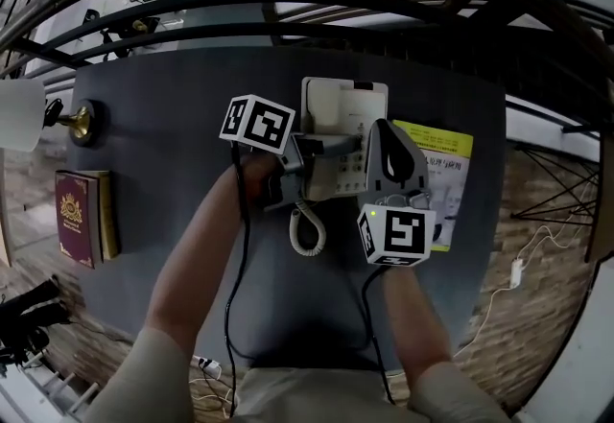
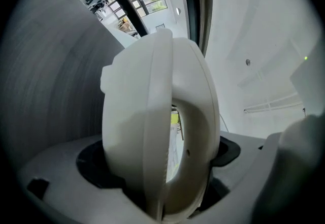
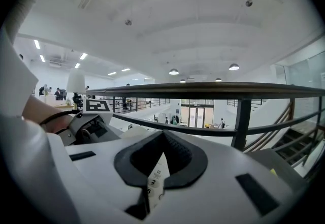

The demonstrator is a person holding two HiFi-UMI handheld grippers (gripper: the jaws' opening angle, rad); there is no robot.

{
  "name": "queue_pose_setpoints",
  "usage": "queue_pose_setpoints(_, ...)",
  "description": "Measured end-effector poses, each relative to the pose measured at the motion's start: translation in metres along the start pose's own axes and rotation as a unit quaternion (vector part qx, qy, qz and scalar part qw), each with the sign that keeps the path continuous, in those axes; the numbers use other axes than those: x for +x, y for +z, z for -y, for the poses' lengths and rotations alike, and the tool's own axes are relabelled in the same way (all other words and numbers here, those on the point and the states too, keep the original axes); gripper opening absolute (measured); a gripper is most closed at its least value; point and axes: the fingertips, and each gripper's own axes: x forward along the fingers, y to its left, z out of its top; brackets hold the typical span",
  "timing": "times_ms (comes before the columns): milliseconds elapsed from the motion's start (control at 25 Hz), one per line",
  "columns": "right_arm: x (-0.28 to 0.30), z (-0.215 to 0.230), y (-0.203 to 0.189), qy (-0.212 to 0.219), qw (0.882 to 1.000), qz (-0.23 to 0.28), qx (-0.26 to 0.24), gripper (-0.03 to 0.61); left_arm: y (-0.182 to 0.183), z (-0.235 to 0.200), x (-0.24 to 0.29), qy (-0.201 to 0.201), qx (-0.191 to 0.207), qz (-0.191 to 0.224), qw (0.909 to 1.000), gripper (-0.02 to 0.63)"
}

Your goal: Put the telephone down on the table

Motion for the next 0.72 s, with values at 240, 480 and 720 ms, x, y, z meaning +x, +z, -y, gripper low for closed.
queue_pose_setpoints(240, -0.009, 0.004, 0.002, 0.002, 1.000, 0.000, 0.006, 0.002, -0.011, -0.002, 0.000, 0.047, -0.004, -0.057, 0.9973, 0.460)
queue_pose_setpoints(480, -0.016, 0.005, -0.001, 0.003, 1.000, -0.007, 0.016, 0.002, -0.010, -0.014, -0.009, 0.126, 0.017, -0.042, 0.9910, 0.468)
queue_pose_setpoints(720, -0.019, 0.005, -0.001, 0.002, 1.000, -0.013, 0.018, 0.002, -0.016, -0.036, -0.020, 0.206, 0.006, -0.020, 0.9784, 0.495)
